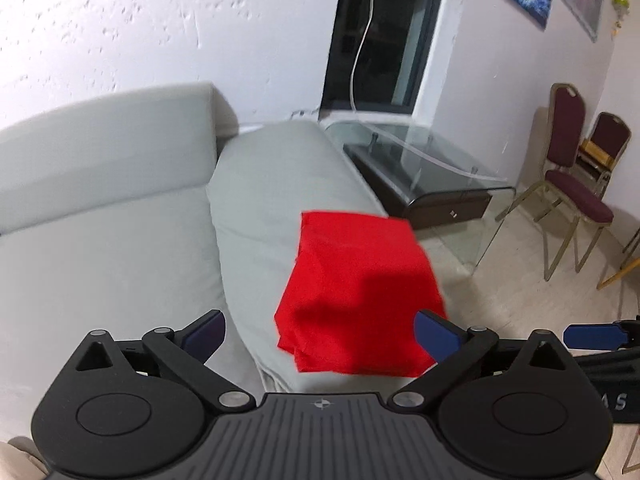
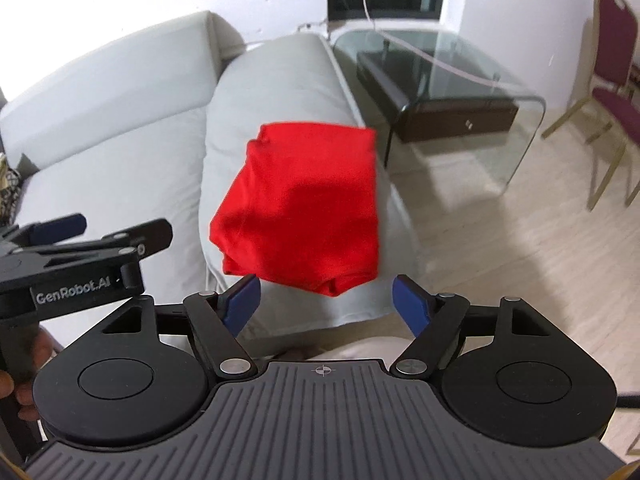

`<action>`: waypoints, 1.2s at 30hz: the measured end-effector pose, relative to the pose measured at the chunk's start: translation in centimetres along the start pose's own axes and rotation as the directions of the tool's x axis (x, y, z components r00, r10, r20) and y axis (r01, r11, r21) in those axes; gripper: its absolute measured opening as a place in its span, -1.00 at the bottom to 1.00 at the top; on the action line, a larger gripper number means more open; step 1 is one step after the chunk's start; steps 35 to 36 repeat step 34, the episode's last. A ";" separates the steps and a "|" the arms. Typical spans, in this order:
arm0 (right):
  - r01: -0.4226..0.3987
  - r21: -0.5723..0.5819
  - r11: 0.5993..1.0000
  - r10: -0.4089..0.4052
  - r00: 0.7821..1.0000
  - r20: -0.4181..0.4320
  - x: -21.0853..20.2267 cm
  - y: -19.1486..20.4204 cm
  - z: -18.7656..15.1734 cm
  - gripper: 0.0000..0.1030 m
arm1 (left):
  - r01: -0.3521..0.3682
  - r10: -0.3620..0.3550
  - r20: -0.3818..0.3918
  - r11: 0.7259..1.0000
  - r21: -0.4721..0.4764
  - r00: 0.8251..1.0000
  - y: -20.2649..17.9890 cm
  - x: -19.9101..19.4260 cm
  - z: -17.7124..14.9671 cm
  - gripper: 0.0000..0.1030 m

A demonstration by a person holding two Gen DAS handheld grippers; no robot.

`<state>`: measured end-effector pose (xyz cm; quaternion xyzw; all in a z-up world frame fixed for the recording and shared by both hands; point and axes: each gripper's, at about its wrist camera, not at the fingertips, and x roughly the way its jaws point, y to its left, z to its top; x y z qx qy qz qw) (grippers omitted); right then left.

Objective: Fold clothes

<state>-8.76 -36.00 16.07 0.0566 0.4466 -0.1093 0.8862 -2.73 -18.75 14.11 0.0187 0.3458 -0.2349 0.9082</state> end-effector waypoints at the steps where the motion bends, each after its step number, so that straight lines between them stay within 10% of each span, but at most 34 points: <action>1: 0.005 -0.012 1.000 -0.005 1.000 0.006 -0.7 0.2 -0.2 0.57 | 0.011 -0.011 0.007 1.000 0.008 1.000 -0.3 -0.6 -0.1 0.96; 36: 0.041 -0.051 0.998 -0.042 0.999 -0.019 -2.5 1.6 -2.3 0.58 | 0.031 -0.031 -0.018 1.000 -0.003 0.999 -1.0 -1.6 -0.8 0.99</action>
